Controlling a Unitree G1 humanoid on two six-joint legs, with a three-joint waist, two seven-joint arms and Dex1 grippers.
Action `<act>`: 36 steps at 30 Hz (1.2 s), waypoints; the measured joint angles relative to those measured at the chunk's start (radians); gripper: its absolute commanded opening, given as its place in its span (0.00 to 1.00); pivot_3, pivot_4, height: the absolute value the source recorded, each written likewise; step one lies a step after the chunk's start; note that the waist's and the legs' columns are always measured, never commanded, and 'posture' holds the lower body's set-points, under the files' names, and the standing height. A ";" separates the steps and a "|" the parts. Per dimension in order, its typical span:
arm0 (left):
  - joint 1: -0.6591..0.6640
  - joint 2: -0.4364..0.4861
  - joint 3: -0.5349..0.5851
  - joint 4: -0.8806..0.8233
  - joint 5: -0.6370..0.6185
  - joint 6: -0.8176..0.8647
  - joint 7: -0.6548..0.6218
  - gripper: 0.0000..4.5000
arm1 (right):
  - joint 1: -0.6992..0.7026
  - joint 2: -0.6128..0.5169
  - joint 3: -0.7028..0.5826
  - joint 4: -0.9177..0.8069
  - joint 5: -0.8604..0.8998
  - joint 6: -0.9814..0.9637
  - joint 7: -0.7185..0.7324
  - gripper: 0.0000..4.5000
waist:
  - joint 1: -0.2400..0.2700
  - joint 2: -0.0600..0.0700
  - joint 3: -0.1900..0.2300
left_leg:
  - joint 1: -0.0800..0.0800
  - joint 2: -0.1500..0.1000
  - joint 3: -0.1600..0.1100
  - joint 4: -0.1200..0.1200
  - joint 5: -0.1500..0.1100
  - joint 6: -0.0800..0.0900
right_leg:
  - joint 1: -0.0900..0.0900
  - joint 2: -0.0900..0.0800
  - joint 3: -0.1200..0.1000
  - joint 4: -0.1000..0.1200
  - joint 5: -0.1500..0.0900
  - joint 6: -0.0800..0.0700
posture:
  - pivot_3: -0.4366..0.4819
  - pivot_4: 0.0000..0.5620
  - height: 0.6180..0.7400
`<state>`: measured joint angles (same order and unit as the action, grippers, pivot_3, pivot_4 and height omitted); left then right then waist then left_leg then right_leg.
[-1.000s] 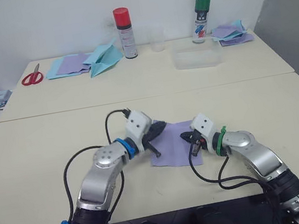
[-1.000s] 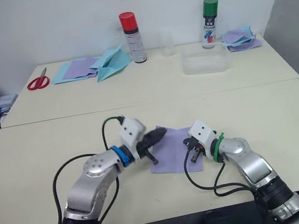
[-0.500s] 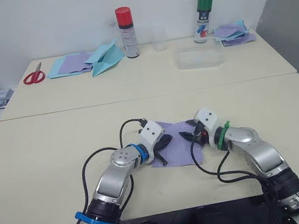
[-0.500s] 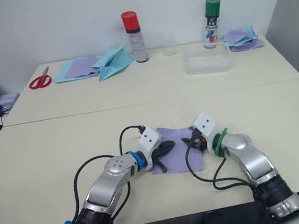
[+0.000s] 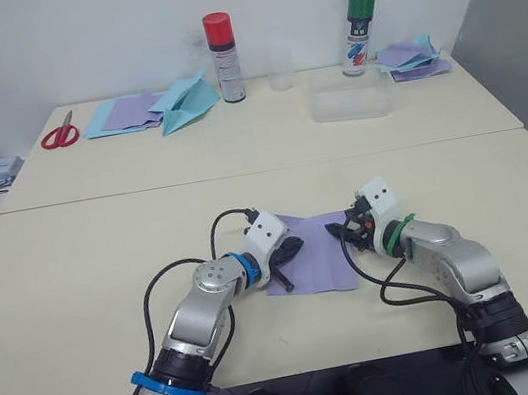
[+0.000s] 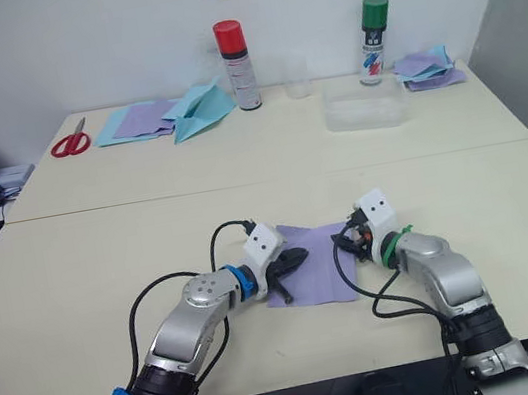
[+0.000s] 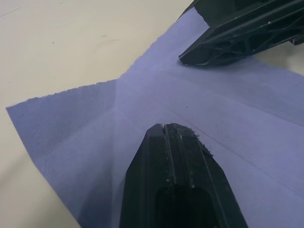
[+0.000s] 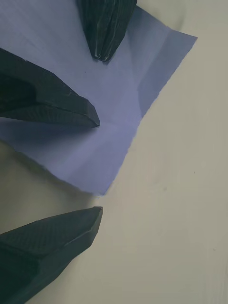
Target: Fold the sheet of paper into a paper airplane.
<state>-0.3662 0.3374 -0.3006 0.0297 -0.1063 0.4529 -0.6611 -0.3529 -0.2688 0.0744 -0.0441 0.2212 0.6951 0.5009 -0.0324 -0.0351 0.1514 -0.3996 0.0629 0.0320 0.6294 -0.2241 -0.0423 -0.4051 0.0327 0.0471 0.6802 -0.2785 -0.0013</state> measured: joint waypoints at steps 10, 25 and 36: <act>0.009 0.001 -0.002 -0.011 0.004 0.001 0.000 0.00 | 0.000 -0.086 0.095 -0.004 -0.082 -0.178 0.065 0.01 | -0.001 0.000 0.000 | 0.000 0.000 0.000 0.000 0.000 0.000 | 0.000 0.000 0.000 0.000 0.000 0.000 | 0.48 0.27 1.00; 0.001 0.001 -0.009 -0.019 0.019 0.020 -0.002 0.00 | 0.001 -0.116 0.203 -0.040 -0.131 -0.287 0.153 0.01 | 0.000 0.000 0.000 | 0.000 0.000 0.000 0.000 0.000 0.000 | 0.000 0.000 0.000 0.000 0.000 0.000 | 0.48 0.27 1.00; -0.003 0.001 -0.011 -0.018 0.019 0.024 -0.003 0.00 | -0.002 -0.099 0.223 -0.023 -0.152 -0.227 0.137 0.01 | 0.001 0.000 0.000 | 0.000 0.000 0.000 0.000 0.000 0.000 | 0.000 0.000 0.000 0.000 0.000 0.000 | 0.48 0.27 1.00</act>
<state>-0.3690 0.3381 -0.3115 0.0112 -0.0875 0.4771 -0.6641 -0.3547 -0.3674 0.2972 -0.0673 0.0691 0.4681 0.6377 -0.0318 -0.0352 0.1513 -0.3996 0.0627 0.0321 0.6293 -0.2241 -0.0423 -0.4050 0.0329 0.0467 0.6799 -0.2786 -0.0013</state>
